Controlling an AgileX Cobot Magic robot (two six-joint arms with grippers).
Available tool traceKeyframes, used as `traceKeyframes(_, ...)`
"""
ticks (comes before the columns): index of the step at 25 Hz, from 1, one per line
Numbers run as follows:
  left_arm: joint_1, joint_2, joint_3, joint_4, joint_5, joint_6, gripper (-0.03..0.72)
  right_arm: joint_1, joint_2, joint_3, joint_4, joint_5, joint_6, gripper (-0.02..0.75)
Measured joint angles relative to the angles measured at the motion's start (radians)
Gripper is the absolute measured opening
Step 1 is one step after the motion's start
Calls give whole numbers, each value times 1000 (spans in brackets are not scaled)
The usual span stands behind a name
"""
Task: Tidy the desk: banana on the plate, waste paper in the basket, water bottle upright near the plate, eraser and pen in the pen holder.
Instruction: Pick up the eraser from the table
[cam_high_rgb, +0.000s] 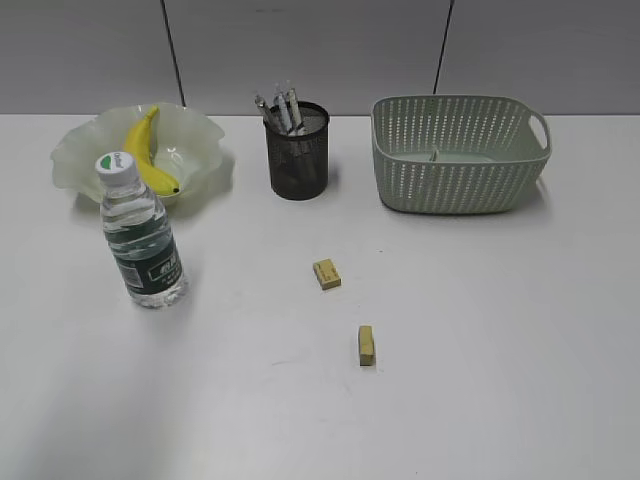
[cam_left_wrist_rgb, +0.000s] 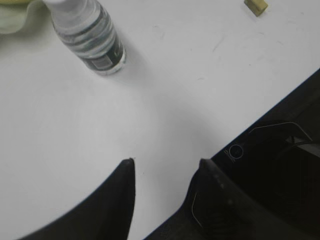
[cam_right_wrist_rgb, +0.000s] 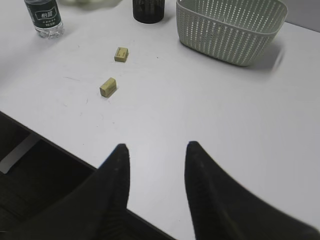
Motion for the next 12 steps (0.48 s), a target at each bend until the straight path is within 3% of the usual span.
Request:
traceKeyframes(6,0,-399,263,-3,-29,-56,314,0,0,0,1,0,0,307)
traceKeyframes(12,0,-766,331,14,-31,-89,314,0,19,-7,0,-14,0,308)
